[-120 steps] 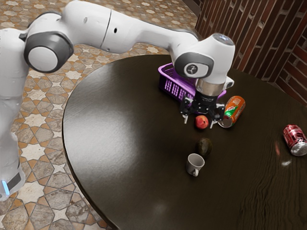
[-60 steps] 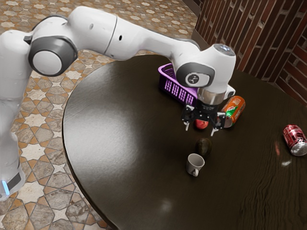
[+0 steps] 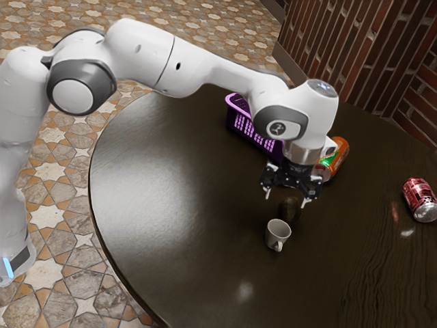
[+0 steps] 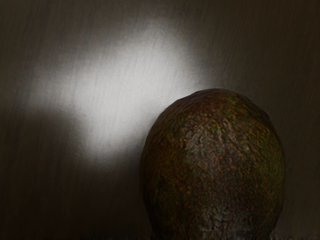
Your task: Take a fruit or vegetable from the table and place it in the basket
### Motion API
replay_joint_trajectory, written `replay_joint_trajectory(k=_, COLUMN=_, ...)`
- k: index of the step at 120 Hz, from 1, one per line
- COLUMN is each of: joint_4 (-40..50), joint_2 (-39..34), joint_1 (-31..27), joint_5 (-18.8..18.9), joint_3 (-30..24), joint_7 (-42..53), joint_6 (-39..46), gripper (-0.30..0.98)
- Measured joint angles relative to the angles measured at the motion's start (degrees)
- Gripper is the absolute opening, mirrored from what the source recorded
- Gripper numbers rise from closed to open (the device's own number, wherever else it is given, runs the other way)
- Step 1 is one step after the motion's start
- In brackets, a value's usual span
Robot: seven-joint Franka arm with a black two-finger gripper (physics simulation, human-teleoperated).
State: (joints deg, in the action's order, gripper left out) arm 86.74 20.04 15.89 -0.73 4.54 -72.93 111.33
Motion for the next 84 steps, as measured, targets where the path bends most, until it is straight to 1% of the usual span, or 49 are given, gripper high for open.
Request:
replay_joint_trajectory(k=36, joint_4=0.0, joint_2=0.9, joint_1=0.1, joint_5=-0.2, joint_3=0.0, joint_7=0.4, joint_6=0.5, gripper=0.69)
replay_joint_trajectory(k=84, joint_4=-0.5, joint_2=1.7, joint_1=-1.3, joint_5=-0.3, joint_3=0.1, joint_7=1.1, joint_6=1.0, gripper=0.69)
